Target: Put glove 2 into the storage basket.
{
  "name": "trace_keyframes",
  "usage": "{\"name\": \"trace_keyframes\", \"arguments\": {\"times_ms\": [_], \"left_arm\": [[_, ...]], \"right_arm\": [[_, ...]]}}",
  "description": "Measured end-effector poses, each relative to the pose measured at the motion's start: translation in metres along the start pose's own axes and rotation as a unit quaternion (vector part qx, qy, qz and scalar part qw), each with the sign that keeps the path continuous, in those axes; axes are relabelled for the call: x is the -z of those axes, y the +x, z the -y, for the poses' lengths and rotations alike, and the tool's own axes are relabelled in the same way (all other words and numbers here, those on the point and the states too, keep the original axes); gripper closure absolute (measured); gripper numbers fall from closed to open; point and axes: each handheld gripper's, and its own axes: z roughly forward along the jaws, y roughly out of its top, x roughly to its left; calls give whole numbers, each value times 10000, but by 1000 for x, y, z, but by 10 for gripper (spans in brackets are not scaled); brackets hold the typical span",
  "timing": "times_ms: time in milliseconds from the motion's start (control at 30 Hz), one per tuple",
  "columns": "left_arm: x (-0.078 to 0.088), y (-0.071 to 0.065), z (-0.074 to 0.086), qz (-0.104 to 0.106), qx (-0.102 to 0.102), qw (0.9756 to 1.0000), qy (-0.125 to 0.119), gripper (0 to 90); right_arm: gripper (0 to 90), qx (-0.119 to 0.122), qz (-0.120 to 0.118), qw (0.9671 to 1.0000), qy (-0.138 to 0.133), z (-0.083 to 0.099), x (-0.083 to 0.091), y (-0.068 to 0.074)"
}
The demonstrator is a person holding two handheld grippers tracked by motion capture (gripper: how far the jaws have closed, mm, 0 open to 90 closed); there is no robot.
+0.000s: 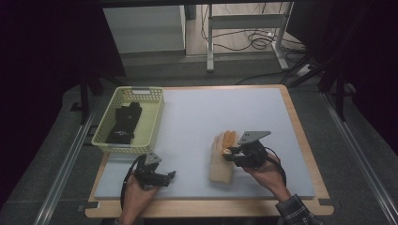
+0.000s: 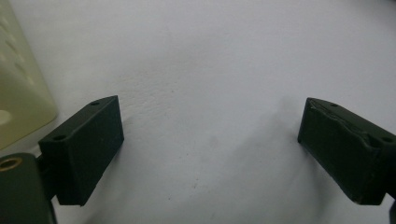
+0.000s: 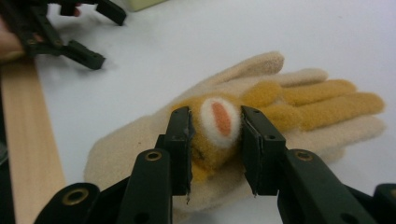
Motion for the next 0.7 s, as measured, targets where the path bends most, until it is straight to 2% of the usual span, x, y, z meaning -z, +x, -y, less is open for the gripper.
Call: {"name": "trace_keyframes", "arguments": {"times_ms": [67, 133, 233, 300, 367, 467, 567, 700], "left_arm": [[0, 0, 0, -1, -2, 10000, 0, 72], [0, 0, 0, -1, -28, 10000, 14, 72], [0, 0, 0, 2, -16, 10000, 14, 72], [0, 0, 0, 2, -16, 10000, 13, 72], [0, 0, 0, 1, -18, 10000, 13, 72], [0, 0, 0, 1, -18, 10000, 14, 72], [0, 0, 0, 1, -18, 10000, 15, 72], [0, 0, 0, 1, -19, 10000, 14, 72]], "right_arm": [[647, 67, -149, 9999, 19, -1, 0, -3], [645, 2, -245, 9997, 74, 1, -4, -8], [628, -41, -276, 9994, 184, 7, -12, -13], [565, -84, -232, 9995, 185, 12, -17, -15], [463, -186, -194, 9996, 66, 14, -15, -18], [440, -267, -47, 9996, -106, 15, -2, -19], [516, -339, 94, 9993, -96, 20, 9, -21], [700, -395, 219, 9988, 209, 38, 10, -20]]}}
